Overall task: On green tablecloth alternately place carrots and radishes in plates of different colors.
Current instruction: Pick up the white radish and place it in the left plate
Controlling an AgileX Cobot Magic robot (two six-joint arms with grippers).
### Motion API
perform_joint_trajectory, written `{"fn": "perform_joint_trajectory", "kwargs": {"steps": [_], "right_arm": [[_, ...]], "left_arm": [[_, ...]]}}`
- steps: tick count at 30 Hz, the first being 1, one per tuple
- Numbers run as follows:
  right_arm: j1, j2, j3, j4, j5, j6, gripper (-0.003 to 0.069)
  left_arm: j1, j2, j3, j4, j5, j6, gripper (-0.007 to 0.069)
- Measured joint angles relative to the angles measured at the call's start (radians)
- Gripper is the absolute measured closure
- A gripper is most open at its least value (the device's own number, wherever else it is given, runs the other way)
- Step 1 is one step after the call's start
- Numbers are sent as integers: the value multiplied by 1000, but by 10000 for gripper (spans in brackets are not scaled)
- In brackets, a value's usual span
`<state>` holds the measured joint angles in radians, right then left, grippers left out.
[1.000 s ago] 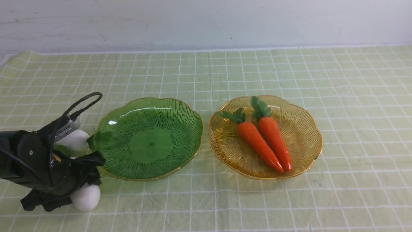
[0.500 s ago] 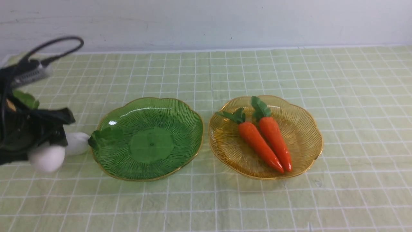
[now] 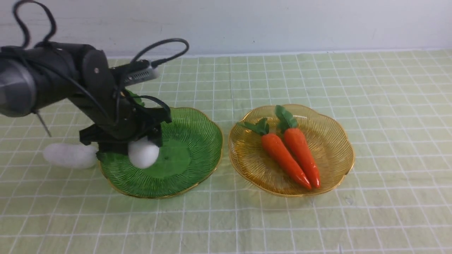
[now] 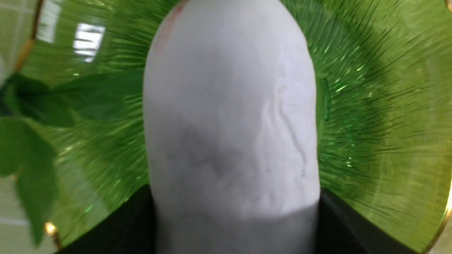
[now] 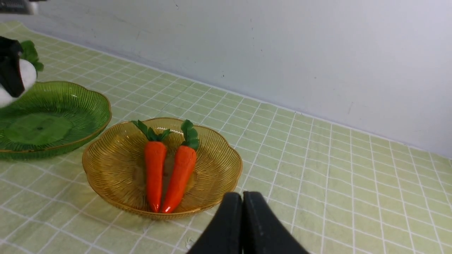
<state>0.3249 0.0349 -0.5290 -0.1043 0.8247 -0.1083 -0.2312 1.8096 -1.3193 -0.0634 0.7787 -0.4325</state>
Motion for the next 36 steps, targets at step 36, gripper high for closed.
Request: {"fn": "perform_joint_trajectory", "kwargs": {"steps": [36], "right_arm": [[0,0,0,1,-1,0,669]], "left_arm": [[318,176,-347,189,444,-299,93]]}}
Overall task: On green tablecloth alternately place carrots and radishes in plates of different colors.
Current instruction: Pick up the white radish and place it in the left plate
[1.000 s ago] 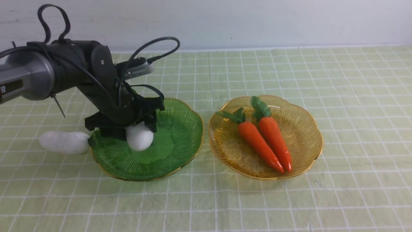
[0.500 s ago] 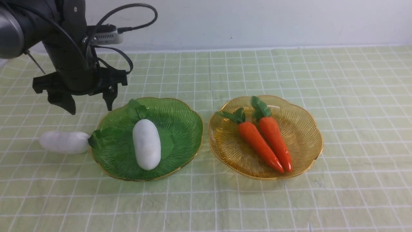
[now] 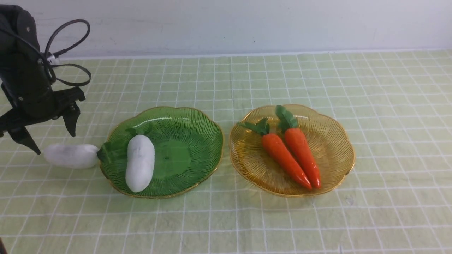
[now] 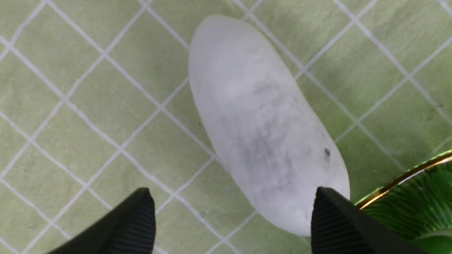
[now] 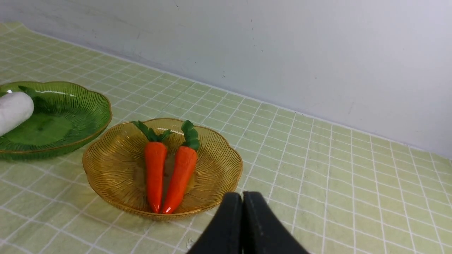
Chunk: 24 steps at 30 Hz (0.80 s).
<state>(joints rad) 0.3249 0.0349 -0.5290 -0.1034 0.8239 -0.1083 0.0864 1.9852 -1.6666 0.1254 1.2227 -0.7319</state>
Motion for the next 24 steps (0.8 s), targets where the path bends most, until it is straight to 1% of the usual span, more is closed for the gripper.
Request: {"fn": "perform_joint_trajectory", "kwargs": {"steps": [6,8,14,16,18,20,21,23,24], "right_arm": [[0,0,0,0,0,0,669],[0,0,0,0,0,0,669],[0,0,0,0,0,0,669],[0,0,0,0,0,0,669],[0,0,0,0,0,0,669],[0,0,0,0,0,0,669],[0,0,0,0,0,0,669],[0,0,0,0,0,0,669],[0,0,0,0,0,0,669]], "left_arm": [[0,59,0,-39,-77,-20,93],[0,91,0,-44,-102,-60,93],[0,139,-2,-40,-95,-80,95],[0,144,-3,-37,-90,-76,111],[0,146,-7,-31,-84,-55,143],[0,148,-10,-23,-75,-16,146],[0,148,-10,-16,-63,35,146],[0,148,-10,-9,-49,67,146],[0,148,-11,-1,-36,104,146]]}}
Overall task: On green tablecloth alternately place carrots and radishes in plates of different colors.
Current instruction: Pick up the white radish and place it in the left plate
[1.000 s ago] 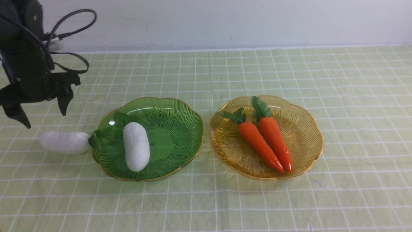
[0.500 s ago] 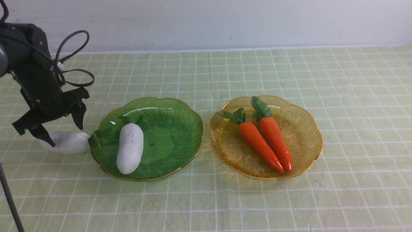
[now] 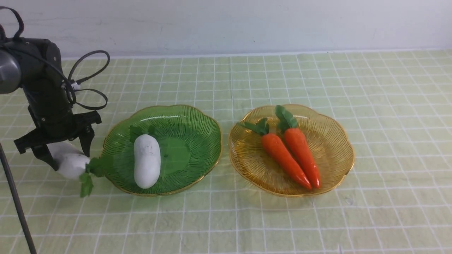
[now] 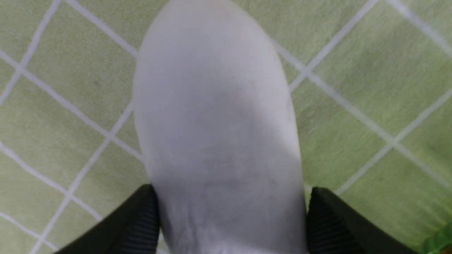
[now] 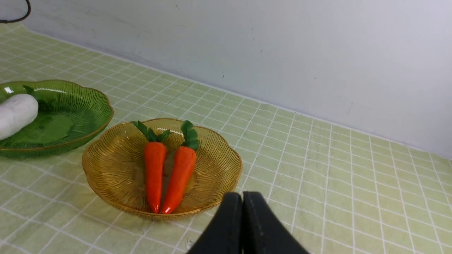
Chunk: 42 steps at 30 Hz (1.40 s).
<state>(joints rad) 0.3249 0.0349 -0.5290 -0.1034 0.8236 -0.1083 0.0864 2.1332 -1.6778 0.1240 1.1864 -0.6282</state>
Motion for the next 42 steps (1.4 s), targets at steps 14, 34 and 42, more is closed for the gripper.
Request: {"fn": "perform_joint_trajectory", "kwargs": {"steps": [14,34,42], "right_arm": [[0,0,0,-1,0,0,669],[0,0,0,-1,0,0,669],[0,0,0,0,0,0,669]], "left_arm": [[-61,-213,-164,-17,42,327,147],[-429,-53,-166,-124,-125,437,116],[-430,-53,-166,-107,-126,437,139]]}}
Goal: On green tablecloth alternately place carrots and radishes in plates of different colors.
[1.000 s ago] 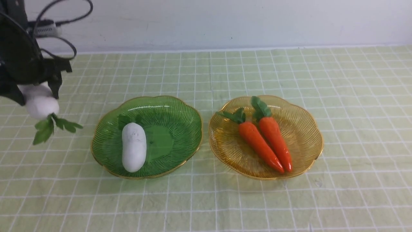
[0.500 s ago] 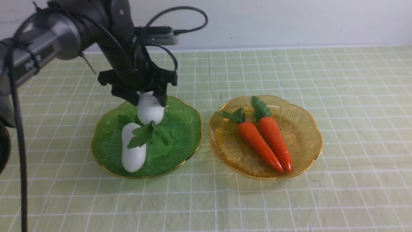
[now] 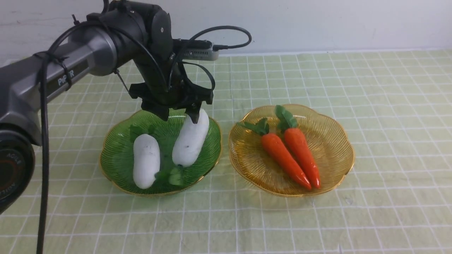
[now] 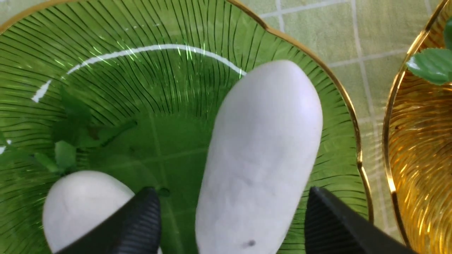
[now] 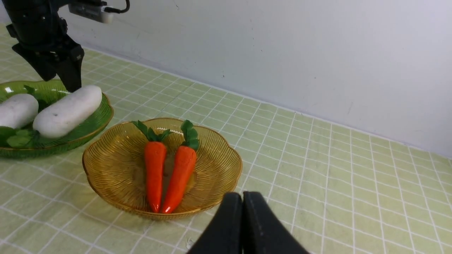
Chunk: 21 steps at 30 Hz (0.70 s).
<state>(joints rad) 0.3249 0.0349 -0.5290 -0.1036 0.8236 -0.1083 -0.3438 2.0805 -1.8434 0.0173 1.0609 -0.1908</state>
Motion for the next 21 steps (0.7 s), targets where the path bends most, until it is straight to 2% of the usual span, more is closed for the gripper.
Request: {"fn": "perform_joint_trajectory", "kwargs": {"steps": [7,15,18,21], "right_arm": [[0,0,0,0,0,0,669],[0,0,0,0,0,0,669],[0,0,0,0,0,0,669],[0,0,7,0,-9,0,669]], "left_arm": [[0,0,0,11,17,0,160],[0,0,0,13,115,0,163],[0,0,0,14,122,0,185],[0,0,0,14,135,0,239]]}}
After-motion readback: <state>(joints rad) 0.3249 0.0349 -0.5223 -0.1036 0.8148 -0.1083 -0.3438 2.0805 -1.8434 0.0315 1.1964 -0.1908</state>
